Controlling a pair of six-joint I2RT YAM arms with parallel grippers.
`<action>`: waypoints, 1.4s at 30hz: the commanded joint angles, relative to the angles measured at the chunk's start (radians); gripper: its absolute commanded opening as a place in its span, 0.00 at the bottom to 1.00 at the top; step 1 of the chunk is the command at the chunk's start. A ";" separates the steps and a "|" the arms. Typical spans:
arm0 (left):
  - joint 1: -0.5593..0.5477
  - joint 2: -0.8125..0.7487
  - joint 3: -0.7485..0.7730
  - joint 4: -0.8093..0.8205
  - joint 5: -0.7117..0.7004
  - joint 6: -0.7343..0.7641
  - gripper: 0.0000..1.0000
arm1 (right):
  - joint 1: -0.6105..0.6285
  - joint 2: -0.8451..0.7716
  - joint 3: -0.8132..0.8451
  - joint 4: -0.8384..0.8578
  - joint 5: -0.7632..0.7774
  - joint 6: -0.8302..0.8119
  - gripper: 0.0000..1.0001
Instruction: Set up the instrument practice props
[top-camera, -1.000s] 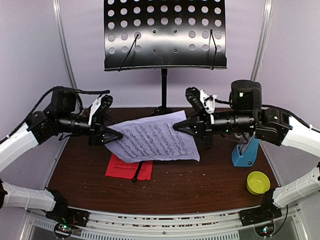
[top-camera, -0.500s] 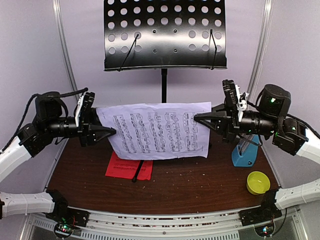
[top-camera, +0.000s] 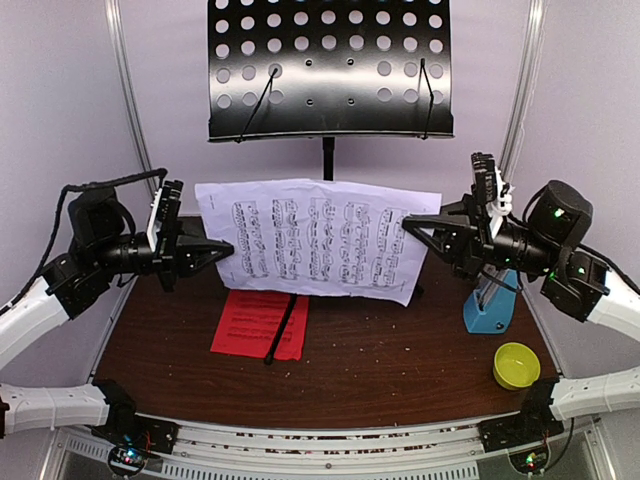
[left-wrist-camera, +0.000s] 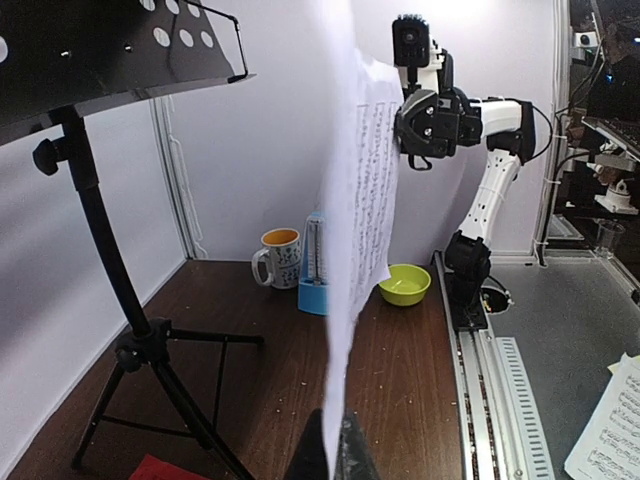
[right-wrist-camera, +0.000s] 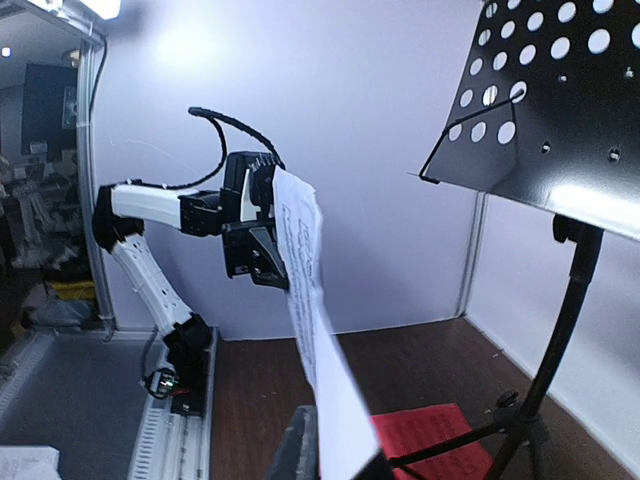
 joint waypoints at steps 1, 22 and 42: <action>0.008 0.010 0.038 -0.020 0.015 0.025 0.00 | -0.020 0.015 -0.018 0.002 0.020 0.037 0.33; -0.077 0.315 0.383 -0.718 -0.046 0.347 0.00 | 0.132 0.366 0.505 -0.778 0.381 -0.290 1.00; -0.155 0.481 0.567 -0.862 -0.111 0.411 0.00 | 0.251 0.635 0.789 -1.028 0.472 -0.350 0.36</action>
